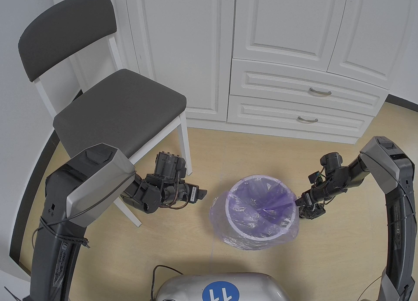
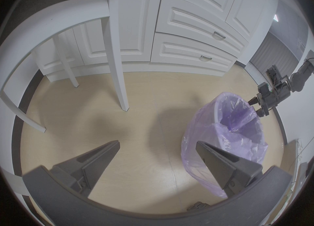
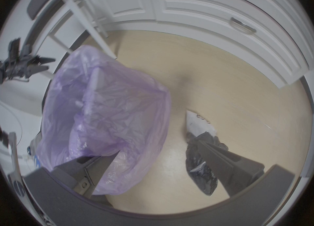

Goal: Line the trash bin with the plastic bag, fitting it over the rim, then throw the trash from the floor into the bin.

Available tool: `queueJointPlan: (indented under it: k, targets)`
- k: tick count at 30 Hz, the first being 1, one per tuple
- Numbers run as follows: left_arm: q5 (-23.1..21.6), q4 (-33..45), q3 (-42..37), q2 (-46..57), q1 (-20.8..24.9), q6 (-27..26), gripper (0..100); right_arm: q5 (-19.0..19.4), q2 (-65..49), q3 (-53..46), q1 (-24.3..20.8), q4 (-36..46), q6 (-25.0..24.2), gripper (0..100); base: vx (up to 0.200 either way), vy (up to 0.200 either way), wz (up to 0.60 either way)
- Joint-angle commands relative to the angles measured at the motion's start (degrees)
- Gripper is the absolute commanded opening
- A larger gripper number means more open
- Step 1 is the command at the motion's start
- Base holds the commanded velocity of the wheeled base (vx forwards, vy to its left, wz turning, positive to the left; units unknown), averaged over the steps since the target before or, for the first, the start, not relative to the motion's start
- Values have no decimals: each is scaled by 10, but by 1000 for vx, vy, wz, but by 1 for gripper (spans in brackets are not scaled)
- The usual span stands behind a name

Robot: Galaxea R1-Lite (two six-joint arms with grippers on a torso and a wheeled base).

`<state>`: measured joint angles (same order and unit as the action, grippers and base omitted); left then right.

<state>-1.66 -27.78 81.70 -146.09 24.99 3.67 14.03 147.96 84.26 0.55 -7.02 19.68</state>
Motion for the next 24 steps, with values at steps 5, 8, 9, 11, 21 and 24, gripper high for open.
queueJointPlan:
  k: [5, 8, 9, 11, 21, 24]
  targets:
    - [0, -31, -26, 5, 1, 0, 100, -73, 68, 107, -6, -26, -108, 100, 0, 0, 0]
    - [0, -49, -37, 6, 1, 0, 100, -76, 78, 121, -7, -37, -128, 100, 0, 0, 0]
    - [0, -75, -52, 9, 1, 1, 100, -76, 83, 133, -14, -52, -162, 100, 0, 0, 0]
    - [0, -92, -62, 11, 1, 2, 100, -76, 88, 145, -24, -61, -198, 100, 0, 0, 0]
    - [-1, -132, -91, 12, 1, 3, 100, -133, 159, 296, -42, -64, -332, 100, 0, 0, 0]
    - [-1, -139, -96, 14, 1, 3, 100, -134, 155, 303, -42, -64, -361, 100, 0, 0, 0]
